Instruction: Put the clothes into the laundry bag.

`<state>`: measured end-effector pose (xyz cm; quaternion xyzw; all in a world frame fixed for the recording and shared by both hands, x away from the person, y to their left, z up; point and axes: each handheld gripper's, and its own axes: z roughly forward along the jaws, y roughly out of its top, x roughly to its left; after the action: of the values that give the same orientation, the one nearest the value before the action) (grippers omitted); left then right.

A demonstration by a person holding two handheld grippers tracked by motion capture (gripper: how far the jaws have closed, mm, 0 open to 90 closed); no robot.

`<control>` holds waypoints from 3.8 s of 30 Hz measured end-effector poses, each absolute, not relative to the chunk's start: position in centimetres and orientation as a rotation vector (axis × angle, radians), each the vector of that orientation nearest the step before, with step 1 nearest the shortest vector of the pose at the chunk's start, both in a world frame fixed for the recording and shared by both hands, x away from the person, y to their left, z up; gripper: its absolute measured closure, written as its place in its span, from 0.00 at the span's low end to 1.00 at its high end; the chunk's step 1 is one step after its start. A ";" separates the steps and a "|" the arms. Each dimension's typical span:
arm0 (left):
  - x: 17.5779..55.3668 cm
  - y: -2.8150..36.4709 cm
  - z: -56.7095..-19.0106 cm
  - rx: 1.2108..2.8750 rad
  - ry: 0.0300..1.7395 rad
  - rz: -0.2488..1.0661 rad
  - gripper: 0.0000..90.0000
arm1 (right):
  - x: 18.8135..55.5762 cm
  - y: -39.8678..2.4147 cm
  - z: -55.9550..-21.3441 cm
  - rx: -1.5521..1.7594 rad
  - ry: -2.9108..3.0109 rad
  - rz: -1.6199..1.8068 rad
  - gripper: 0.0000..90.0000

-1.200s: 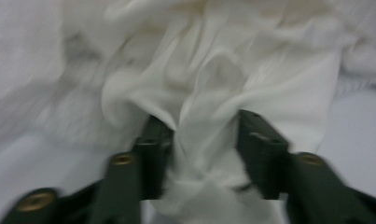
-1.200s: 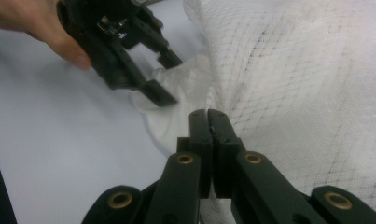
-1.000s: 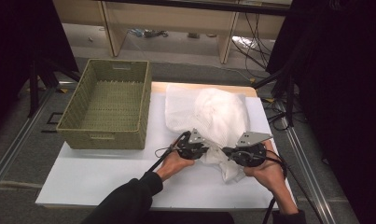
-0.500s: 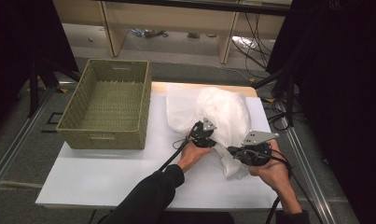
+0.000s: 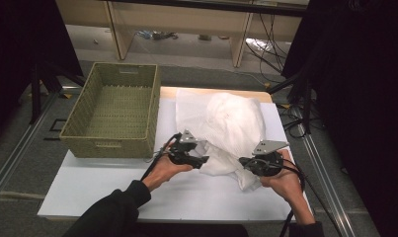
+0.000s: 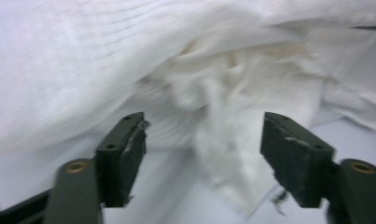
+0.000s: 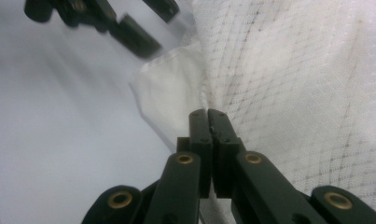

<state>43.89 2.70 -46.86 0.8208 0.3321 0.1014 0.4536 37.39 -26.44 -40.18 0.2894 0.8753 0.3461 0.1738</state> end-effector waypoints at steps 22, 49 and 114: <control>50.2 -1.1 -49.4 2.034 1.081 0.345 0.71 | 37.7 -26.3 -40.1 0.804 2.517 0.975 1.00; 41.1 7.9 -46.4 2.137 0.799 0.235 0.97 | 37.6 -25.9 -40.1 0.794 2.503 0.943 1.00; 39.8 -6.2 -48.3 2.186 0.863 0.095 0.18 | 37.4 -25.0 -38.8 0.733 2.491 0.984 1.00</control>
<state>39.80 -6.21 -48.26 0.8580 0.3387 0.0374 0.3844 37.44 -24.96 -38.76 0.2596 0.8821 0.3486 0.1815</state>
